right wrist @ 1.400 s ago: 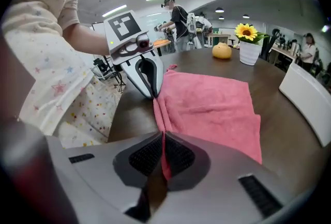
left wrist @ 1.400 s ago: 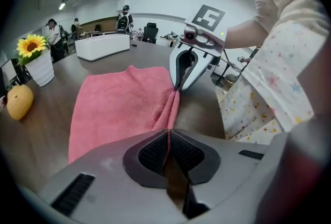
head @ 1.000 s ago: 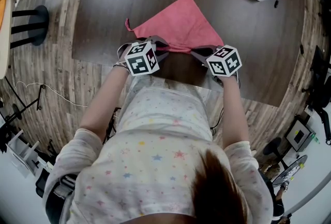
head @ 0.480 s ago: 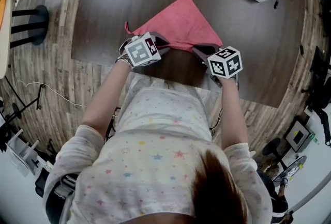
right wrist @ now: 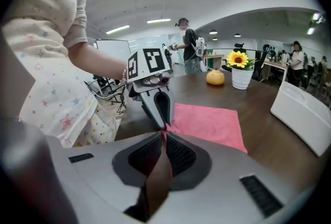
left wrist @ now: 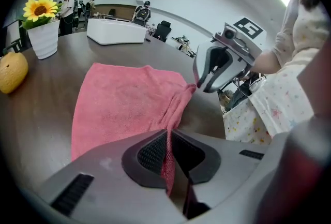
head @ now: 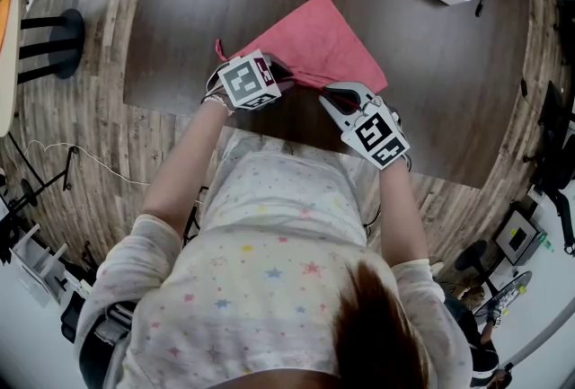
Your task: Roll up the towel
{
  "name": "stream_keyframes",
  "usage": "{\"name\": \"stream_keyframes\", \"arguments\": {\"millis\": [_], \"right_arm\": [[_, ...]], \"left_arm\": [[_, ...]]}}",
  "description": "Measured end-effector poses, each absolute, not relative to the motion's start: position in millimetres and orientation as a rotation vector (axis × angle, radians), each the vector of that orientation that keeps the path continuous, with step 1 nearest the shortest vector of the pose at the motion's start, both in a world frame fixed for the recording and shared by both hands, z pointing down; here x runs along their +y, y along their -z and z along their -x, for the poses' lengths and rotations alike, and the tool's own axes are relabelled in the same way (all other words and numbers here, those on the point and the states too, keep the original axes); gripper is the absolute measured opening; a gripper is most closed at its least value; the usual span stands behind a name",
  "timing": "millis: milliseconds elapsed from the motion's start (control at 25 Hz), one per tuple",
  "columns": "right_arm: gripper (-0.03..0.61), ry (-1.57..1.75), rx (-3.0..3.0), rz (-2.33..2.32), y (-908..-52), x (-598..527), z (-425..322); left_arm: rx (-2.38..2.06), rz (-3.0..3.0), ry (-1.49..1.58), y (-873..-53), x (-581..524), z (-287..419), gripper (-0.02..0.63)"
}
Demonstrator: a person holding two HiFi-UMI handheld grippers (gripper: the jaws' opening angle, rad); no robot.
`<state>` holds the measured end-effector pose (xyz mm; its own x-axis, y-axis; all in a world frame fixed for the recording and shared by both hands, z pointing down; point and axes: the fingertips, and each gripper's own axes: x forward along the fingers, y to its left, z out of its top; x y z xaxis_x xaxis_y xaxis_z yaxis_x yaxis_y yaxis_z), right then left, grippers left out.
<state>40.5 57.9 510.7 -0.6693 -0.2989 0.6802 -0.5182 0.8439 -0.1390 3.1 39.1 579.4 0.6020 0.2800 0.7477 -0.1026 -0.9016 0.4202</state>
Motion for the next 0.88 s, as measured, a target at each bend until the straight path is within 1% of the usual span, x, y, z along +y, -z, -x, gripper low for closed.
{"name": "stream_keyframes", "arguments": {"millis": [120,280,520,760,880], "right_arm": [[0.026,-0.422,-2.291,-0.504,-530,71,-28],[0.029,-0.418,-2.186,-0.533,-561,70,-37],[0.023,-0.437,-2.140,-0.652,-566,48,-52],[0.023,-0.428,-2.112,-0.656,-572,40,-55],[0.032,-0.452,-2.108,-0.676,-572,37,-58]], "left_arm": [[0.139,-2.402,-1.224,-580,38,-3,0.031],[0.140,-2.403,-1.229,-579,37,-6,0.031],[0.111,-2.484,-1.271,-571,33,-2,0.032],[0.063,-2.620,-1.209,-541,31,-5,0.032],[0.109,-2.644,-1.178,-530,43,-13,0.032]]}}
